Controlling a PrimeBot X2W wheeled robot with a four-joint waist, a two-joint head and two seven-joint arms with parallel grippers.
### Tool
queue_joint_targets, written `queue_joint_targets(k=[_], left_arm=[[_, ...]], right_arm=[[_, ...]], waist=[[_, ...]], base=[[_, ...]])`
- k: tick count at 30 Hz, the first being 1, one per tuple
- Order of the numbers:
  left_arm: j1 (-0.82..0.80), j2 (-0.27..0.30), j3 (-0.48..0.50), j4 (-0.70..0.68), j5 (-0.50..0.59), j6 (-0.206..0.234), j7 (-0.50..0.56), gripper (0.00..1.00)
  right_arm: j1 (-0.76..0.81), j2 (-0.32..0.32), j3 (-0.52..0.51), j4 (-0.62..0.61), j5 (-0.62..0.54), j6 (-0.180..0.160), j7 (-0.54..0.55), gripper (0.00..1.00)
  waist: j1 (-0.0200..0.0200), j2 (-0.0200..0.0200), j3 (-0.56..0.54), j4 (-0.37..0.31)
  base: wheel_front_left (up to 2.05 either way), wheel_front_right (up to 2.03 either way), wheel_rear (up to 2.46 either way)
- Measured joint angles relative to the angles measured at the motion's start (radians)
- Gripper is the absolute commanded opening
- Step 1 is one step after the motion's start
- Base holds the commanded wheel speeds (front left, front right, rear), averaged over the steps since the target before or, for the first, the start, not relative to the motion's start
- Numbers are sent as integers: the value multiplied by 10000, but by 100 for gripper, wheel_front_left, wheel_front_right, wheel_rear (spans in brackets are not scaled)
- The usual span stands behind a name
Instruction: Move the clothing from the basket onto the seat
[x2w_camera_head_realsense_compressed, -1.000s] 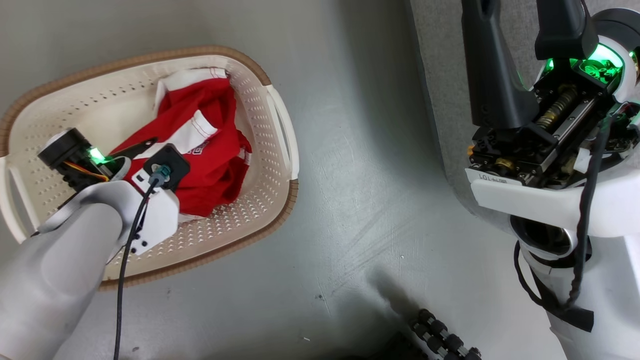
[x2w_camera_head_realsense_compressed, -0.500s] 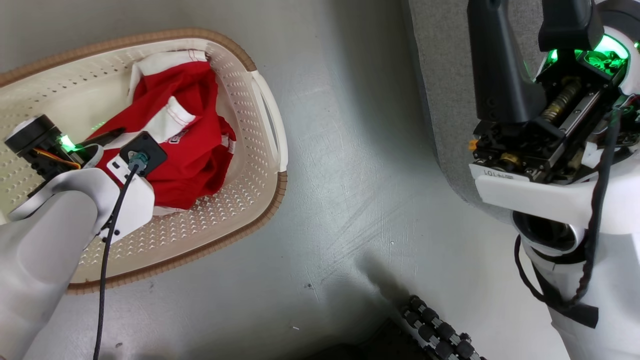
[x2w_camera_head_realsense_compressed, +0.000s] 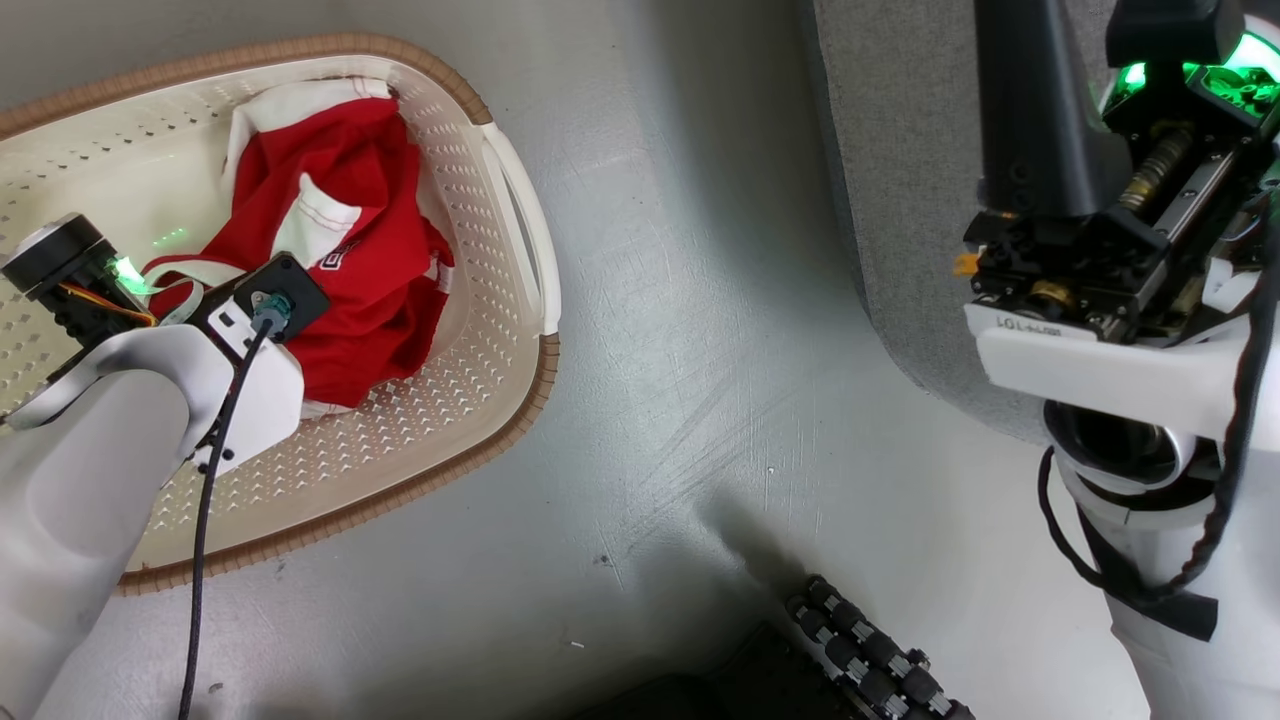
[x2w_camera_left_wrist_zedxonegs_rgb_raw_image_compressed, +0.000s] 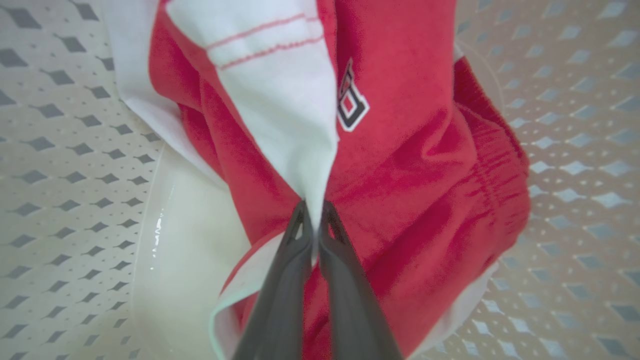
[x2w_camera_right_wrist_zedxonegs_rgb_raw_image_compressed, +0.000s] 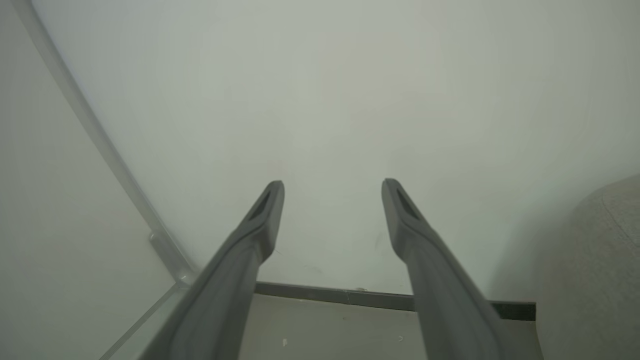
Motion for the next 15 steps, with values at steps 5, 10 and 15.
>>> queue_joint_targets(k=[5, 10, 15], left_arm=[[5, -81, 267, -36, -408, 0, -215, 0], [31, -104, 635, -234, -918, 0, -629, 0], [154, -71, 1126, -360, -1432, 0, -1053, 0]], right_arm=[[-86, -2, -125, 38, -15, 0, 0, 100], [-205, -2, -188, 96, -100, 0, 0, 100], [-208, -2, -272, 136, -184, 0, 0, 100]], waist=[[0, 0, -33, 32], [0, 1, -83, 101], [0, 0, -160, 189]], base=[[0, 0, 0], [0, 0, 0], [0, 0, 0]])
